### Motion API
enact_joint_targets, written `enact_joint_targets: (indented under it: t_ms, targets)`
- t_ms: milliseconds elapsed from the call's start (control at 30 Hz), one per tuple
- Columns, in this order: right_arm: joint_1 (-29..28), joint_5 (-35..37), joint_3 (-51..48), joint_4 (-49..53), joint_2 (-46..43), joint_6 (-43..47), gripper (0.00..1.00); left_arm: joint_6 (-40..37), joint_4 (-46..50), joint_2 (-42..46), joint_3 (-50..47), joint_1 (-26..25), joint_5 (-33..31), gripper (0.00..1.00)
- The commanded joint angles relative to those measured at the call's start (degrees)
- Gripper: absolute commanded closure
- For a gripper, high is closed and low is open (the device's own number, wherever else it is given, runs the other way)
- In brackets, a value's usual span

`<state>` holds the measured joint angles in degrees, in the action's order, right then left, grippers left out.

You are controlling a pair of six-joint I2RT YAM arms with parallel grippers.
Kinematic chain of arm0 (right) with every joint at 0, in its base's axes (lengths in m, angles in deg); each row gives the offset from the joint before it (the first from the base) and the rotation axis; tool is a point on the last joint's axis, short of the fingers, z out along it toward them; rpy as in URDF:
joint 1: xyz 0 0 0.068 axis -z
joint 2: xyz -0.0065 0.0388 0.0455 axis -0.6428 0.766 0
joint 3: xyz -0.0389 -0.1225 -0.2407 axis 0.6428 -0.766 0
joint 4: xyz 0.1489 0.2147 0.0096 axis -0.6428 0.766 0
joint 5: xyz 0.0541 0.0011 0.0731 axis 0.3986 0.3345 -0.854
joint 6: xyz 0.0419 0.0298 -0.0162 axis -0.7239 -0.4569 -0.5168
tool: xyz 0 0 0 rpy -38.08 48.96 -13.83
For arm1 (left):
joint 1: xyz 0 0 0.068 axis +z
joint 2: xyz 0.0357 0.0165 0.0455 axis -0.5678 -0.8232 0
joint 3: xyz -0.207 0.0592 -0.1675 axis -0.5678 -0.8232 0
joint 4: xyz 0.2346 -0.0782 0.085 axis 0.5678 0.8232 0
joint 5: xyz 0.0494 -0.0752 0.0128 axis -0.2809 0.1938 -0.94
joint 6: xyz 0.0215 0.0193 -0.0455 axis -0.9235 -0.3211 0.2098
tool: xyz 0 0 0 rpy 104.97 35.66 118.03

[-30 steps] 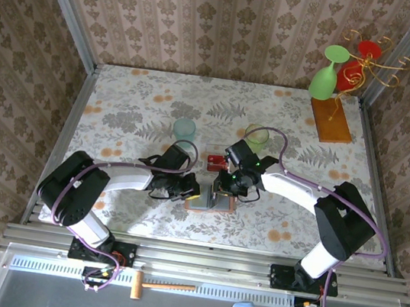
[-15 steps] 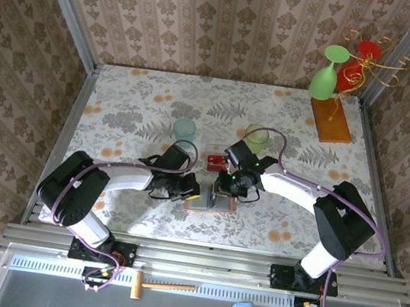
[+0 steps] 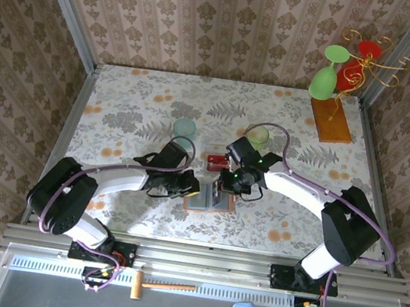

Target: Take the credit cards out of the card holder

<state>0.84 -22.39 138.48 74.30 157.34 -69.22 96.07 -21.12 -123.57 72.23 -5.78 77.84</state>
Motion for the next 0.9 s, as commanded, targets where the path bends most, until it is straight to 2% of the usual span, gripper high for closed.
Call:
enact_joint_targets:
  t_ms: [0,200,433,567,667,867]
  targets:
    - [0.39,2.96,3.59,5.44,-1.53,6.93,0.95,-1.52,2.56,2.48,1.37,0.96,-1.17,0.89]
    - [0.48,7.20,8.74,9.14,-0.64,25.11,0.99,-1.83,3.32,5.09,-0.16,3.26,-1.43,0.88]
    - [0.69,14.37,17.43,17.14,4.71,53.46,1.00,-2.53,4.89,6.88,-0.97,4.39,-2.20,0.88]
    - [1.00,15.77,21.15,19.61,6.78,68.11,1.00,-2.82,5.95,7.77,-1.40,4.78,-2.49,0.87]
    - [1.74,14.83,23.95,20.93,8.32,76.17,1.00,-2.57,6.04,8.78,-2.24,5.21,-2.75,0.87]
    - [4.32,10.41,34.32,26.68,13.77,83.96,1.00,-2.49,7.77,11.51,-3.51,5.88,-3.71,0.87]
